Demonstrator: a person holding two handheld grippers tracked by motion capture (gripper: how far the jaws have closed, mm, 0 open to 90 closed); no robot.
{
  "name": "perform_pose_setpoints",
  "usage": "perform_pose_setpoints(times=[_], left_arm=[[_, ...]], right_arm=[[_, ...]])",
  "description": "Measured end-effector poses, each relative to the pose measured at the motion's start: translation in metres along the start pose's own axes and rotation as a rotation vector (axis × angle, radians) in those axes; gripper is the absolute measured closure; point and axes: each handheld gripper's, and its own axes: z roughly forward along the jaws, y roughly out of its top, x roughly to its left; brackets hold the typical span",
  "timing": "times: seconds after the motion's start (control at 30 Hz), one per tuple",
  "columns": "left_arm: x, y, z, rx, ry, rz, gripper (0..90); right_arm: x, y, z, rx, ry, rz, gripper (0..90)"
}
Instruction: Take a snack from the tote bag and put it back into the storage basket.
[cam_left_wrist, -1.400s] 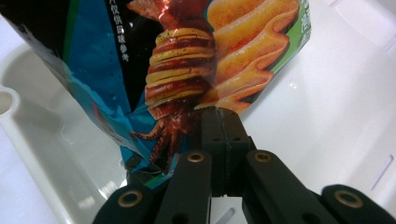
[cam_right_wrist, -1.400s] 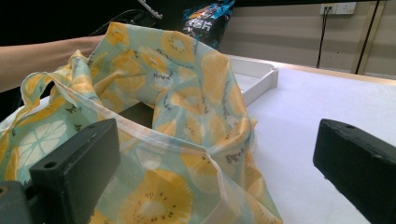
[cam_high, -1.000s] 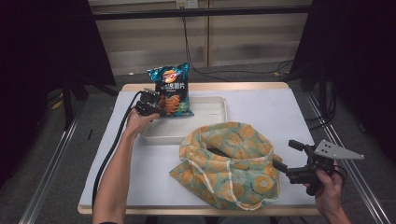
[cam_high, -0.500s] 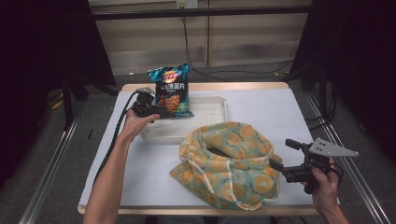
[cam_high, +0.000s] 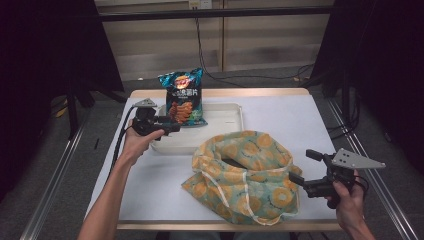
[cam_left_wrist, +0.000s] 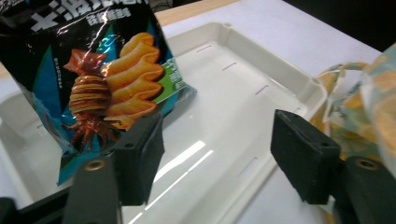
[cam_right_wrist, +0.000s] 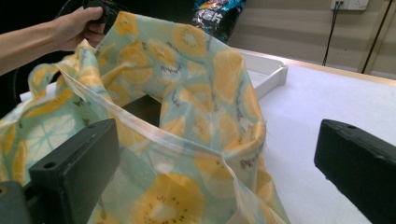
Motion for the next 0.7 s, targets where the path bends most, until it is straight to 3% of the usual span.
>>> perform_pose_setpoints(times=[0.1,0.23,0.33,0.37,0.43,0.53,0.7], left_arm=[[-0.009,-0.004,-0.007,-0.030,-0.030,-0.022,37.4],[-0.027,-0.011,-0.016,-0.059,-0.051,0.006,42.6],[-0.042,-0.016,-0.024,-0.095,-0.094,0.030,48.2],[-0.047,-0.017,-0.025,-0.099,-0.106,0.035,50.3],[-0.058,-0.019,-0.028,-0.102,-0.124,0.064,51.2],[-0.074,-0.021,-0.031,-0.105,-0.157,0.087,55.4],[-0.103,-0.019,-0.036,-0.122,-0.225,0.126,57.0]], right_arm=[[0.003,0.006,0.004,0.008,0.016,-0.007,2.6],[0.008,0.012,0.008,0.015,0.003,-0.004,8.1],[0.014,0.018,0.009,0.026,0.025,-0.029,12.7],[0.018,0.022,0.008,0.025,0.065,-0.031,18.5],[0.020,0.024,0.009,0.027,0.080,-0.034,20.4],[0.029,0.030,0.015,0.056,0.151,-0.064,28.2],[0.036,0.033,0.028,0.112,0.213,-0.078,29.8]])
